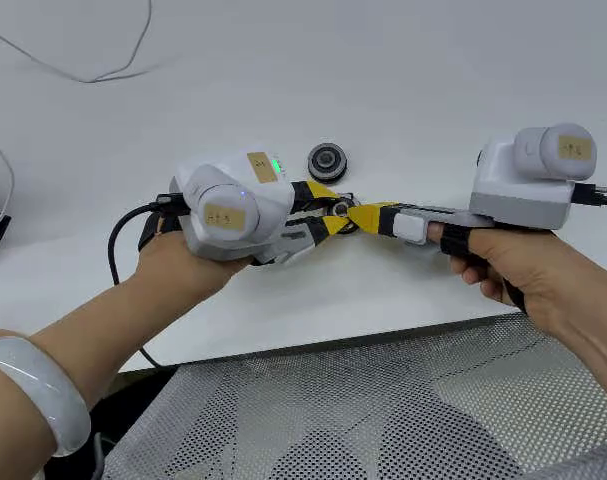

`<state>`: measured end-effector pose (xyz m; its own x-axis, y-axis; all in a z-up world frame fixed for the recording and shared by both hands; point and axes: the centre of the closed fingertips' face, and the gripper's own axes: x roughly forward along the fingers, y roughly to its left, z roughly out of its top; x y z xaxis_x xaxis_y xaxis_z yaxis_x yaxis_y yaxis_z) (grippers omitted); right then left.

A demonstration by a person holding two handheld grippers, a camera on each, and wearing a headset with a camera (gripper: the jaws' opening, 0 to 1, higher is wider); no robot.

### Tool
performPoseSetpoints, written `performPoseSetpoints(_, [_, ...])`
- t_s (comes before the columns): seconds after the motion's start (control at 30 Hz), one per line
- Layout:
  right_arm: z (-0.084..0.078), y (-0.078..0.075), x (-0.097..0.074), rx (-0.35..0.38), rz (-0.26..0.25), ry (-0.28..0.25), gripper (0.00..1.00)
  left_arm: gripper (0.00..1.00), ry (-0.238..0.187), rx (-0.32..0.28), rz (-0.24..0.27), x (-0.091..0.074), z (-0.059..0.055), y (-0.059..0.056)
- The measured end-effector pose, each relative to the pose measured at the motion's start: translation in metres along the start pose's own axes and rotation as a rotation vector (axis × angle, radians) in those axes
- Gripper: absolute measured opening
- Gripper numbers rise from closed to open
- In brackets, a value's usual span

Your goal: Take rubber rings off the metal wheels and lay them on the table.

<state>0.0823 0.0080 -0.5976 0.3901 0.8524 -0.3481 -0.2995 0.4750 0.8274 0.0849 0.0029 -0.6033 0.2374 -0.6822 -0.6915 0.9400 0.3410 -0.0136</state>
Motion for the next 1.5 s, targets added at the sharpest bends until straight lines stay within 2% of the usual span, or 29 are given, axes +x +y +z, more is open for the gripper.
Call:
performPoseSetpoints(0.47, [-0.001, 0.007, -0.002, -0.001, 0.044, 0.012, 0.01, 0.12, 0.001, 0.008, -0.011, 0.0, 0.001, -0.001])
performPoseSetpoints(0.83, [0.001, 0.001, -0.004, -0.003, 0.017, -0.007, 0.01, 0.14, 0.006, -0.016, -0.031, -0.001, 0.002, -0.001])
performPoseSetpoints(1.07, [0.005, 0.0, -0.004, -0.002, 0.011, -0.022, 0.01, 0.15, -0.009, -0.016, -0.031, -0.006, 0.006, -0.001])
performPoseSetpoints(1.13, [0.006, 0.002, -0.004, 0.0, 0.016, -0.025, 0.01, 0.12, 0.0, -0.002, -0.035, -0.006, 0.005, -0.002])
performPoseSetpoints(1.23, [0.008, 0.004, -0.004, -0.008, 0.019, -0.026, 0.01, 0.1, 0.01, -0.013, -0.036, -0.005, 0.001, -0.002])
performPoseSetpoints(1.5, [0.006, 0.005, -0.006, 0.001, 0.022, -0.024, 0.01, 0.16, -0.006, -0.013, -0.019, -0.017, 0.005, 0.002])
